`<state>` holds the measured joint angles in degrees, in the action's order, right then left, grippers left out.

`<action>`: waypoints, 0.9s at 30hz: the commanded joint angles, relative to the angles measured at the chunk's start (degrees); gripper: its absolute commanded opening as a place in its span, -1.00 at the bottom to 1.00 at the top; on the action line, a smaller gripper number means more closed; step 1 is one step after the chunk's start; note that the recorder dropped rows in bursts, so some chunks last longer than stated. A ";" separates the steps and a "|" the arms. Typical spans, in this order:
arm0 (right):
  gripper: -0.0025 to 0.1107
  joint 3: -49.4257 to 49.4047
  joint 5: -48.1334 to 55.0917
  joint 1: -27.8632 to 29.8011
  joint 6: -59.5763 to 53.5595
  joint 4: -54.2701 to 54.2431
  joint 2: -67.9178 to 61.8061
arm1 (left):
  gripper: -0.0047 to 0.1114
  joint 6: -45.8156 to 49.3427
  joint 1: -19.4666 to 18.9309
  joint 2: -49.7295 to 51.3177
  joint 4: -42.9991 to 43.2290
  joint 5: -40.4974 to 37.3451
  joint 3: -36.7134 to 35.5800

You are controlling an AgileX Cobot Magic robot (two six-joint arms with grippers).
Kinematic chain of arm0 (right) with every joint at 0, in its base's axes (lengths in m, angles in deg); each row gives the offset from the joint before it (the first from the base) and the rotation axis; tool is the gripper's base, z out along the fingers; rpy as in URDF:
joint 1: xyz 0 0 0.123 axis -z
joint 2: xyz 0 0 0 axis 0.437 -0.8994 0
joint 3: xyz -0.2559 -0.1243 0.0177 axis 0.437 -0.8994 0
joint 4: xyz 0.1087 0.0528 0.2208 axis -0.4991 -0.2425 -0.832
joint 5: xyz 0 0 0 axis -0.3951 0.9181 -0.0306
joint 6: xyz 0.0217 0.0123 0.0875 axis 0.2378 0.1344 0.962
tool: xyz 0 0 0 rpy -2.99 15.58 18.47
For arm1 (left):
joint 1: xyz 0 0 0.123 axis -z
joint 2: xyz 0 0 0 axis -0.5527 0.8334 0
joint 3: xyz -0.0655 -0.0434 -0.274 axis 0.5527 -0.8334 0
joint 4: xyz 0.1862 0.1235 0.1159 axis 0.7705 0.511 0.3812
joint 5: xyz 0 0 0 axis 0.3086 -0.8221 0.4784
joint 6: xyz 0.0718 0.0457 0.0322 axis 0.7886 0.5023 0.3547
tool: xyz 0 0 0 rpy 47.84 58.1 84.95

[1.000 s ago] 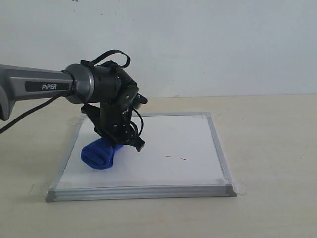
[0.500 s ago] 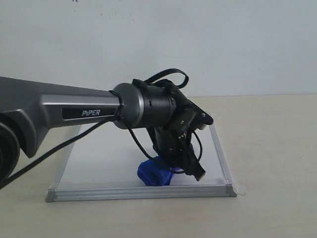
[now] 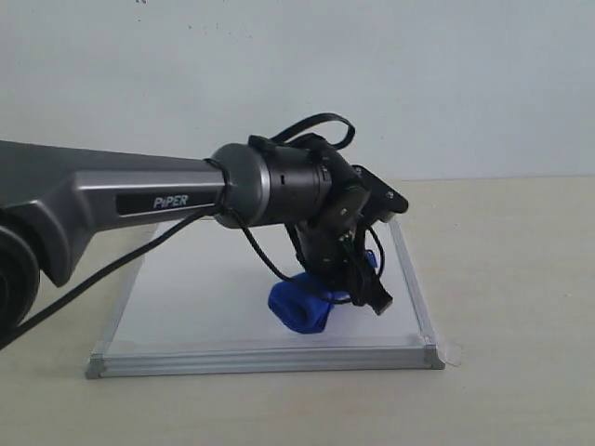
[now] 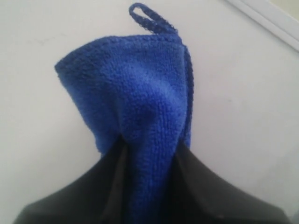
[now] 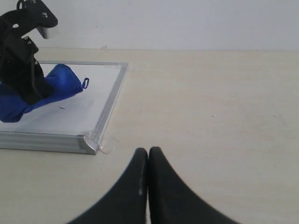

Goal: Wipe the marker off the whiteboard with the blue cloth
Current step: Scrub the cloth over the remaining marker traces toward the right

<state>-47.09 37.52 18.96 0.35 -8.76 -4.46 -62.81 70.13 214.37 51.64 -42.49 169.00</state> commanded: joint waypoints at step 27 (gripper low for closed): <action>-0.96 0.01 -0.50 0.10 -0.02 -0.02 0.23 | -0.85 -1.92 -6.72 3.16 -7.50 5.79 0.67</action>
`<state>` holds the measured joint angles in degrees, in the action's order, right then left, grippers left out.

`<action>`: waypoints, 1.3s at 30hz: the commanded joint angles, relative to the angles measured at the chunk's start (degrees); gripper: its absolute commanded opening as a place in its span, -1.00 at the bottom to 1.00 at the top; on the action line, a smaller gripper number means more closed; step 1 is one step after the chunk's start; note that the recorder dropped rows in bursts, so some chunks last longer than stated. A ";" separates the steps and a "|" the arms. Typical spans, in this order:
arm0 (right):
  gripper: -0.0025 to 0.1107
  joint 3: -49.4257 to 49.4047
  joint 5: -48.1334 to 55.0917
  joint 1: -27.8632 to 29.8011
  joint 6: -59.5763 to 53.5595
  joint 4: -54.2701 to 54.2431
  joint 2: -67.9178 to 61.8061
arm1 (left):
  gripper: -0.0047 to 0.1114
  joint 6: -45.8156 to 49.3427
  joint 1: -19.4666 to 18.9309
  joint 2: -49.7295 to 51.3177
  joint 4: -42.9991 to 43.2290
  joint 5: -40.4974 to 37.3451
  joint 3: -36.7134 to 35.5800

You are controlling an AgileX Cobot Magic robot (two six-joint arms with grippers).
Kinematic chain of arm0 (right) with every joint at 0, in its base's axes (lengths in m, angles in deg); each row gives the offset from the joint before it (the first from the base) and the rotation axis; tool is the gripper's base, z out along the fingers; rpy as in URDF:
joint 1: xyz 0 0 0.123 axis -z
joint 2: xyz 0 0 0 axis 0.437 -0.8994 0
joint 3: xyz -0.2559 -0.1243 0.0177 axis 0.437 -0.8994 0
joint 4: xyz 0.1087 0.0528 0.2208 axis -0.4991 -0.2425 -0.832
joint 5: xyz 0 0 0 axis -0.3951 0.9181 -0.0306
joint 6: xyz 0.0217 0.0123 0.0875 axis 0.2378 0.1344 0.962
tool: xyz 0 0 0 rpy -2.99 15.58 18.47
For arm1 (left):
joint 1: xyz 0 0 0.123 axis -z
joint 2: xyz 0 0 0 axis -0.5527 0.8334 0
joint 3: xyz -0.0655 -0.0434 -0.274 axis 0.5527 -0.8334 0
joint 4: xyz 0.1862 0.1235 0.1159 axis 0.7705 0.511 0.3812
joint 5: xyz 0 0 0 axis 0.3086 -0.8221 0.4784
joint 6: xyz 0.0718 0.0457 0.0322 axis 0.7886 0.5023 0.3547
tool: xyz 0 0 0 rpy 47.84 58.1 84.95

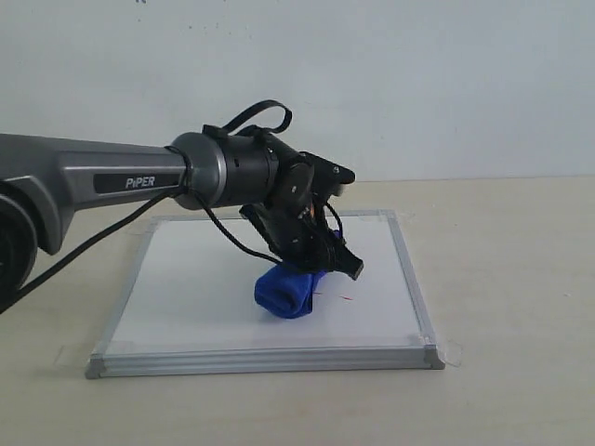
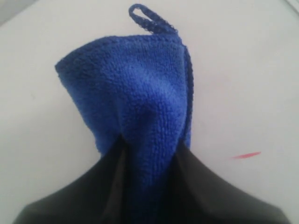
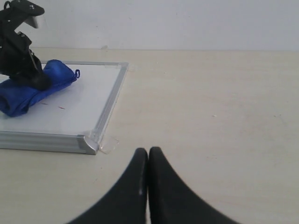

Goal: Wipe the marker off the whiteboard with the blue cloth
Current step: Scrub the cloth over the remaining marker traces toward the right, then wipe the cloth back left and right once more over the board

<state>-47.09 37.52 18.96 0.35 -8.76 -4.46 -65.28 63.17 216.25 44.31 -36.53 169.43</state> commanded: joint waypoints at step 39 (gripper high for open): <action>-0.96 0.01 -0.50 0.10 -0.02 -0.02 0.23 | -0.85 1.45 -6.33 1.91 1.71 -4.04 0.24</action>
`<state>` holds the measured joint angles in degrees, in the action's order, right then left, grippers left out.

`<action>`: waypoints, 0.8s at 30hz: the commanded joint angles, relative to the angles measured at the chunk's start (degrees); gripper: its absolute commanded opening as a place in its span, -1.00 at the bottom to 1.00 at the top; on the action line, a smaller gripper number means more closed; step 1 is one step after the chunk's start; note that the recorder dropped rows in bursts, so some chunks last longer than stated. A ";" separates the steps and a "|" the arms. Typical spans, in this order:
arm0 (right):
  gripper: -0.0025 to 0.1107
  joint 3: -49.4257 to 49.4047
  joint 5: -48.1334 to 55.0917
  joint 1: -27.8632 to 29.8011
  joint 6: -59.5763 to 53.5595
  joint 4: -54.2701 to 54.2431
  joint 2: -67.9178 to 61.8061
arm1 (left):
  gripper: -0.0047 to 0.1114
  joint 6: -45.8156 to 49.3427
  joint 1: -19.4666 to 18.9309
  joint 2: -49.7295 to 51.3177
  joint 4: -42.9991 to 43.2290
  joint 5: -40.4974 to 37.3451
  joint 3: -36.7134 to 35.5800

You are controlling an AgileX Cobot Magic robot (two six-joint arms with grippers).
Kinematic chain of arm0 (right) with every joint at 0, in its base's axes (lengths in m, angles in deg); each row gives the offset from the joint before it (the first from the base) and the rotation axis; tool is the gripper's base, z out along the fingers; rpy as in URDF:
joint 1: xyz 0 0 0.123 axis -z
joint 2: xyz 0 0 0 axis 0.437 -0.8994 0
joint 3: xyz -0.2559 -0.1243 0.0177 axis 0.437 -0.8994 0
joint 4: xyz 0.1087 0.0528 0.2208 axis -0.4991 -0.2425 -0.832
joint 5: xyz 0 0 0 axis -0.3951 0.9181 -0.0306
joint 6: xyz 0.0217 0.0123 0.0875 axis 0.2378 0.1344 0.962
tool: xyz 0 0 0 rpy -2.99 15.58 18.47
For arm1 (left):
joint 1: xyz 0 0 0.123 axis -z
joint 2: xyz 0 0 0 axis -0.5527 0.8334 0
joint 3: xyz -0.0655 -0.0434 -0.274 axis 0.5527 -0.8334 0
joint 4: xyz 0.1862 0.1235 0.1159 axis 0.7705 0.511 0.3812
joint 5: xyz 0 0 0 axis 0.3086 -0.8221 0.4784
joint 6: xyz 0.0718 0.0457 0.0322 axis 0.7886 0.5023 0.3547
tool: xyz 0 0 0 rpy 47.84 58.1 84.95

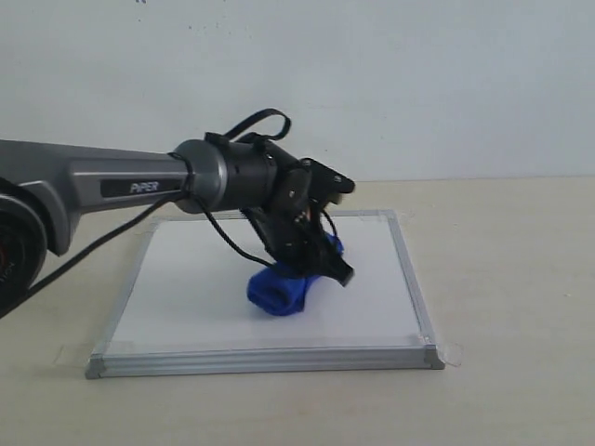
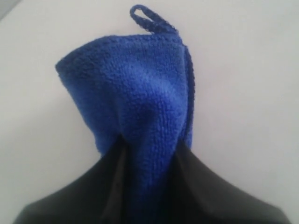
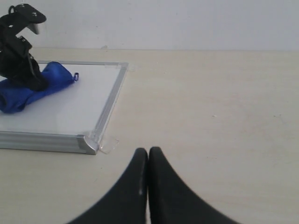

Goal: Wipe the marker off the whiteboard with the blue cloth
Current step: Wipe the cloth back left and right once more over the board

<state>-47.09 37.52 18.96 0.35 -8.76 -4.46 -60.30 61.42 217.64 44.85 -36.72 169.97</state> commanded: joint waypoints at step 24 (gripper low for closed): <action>-0.96 0.01 -0.50 0.10 -0.02 -0.02 0.23 | -0.85 2.70 -8.07 0.52 -2.73 -5.40 -0.29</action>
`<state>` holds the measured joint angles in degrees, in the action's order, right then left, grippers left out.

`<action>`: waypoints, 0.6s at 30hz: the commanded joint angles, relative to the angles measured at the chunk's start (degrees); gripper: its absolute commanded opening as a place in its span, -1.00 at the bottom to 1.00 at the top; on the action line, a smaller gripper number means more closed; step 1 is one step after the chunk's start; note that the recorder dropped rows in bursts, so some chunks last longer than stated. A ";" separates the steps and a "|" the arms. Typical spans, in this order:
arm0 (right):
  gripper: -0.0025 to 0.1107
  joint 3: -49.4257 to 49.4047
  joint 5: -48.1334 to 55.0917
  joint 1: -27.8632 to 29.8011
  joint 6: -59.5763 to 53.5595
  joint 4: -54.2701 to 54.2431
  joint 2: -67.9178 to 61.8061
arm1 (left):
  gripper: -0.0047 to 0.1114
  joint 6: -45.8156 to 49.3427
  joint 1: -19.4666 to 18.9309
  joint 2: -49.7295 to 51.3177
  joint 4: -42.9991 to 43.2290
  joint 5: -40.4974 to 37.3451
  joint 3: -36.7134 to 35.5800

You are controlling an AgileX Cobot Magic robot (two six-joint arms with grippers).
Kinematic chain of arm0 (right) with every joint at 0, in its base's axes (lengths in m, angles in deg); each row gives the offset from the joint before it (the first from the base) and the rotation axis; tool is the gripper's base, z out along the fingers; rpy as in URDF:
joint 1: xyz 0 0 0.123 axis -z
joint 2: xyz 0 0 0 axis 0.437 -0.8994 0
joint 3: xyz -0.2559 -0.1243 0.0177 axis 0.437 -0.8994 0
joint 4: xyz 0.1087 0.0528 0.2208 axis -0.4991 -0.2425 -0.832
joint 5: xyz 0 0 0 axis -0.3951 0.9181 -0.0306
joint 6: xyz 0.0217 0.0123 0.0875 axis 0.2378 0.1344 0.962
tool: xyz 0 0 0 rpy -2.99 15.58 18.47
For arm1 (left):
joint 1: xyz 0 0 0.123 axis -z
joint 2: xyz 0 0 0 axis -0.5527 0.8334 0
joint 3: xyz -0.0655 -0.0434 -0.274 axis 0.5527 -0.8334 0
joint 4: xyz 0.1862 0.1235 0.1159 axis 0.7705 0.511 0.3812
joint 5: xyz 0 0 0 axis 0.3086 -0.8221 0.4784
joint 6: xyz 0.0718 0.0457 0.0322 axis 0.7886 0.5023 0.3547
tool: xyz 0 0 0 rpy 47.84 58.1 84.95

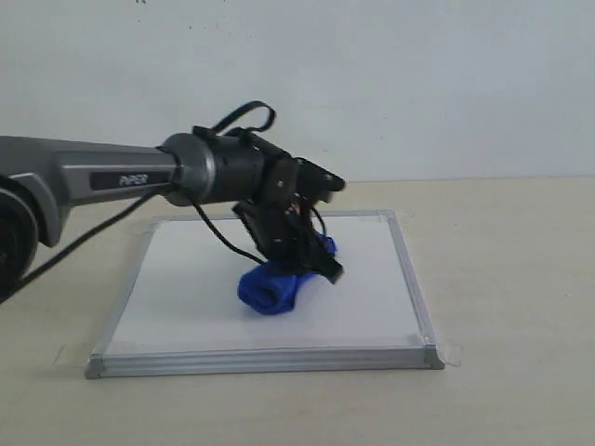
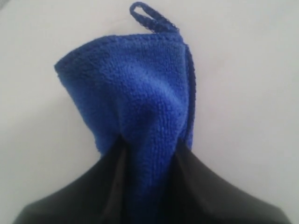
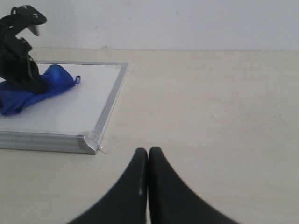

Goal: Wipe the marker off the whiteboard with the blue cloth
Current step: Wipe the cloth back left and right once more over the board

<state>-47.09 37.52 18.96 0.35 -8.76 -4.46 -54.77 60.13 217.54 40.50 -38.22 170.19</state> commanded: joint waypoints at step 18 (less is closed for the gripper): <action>-0.96 0.01 -0.50 0.10 -0.02 -0.02 0.23 | -0.85 0.12 -1.32 0.62 -10.61 -0.99 -0.51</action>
<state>-47.09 37.52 18.96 0.35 -8.76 -4.46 -55.87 53.65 216.98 35.31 -40.53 170.32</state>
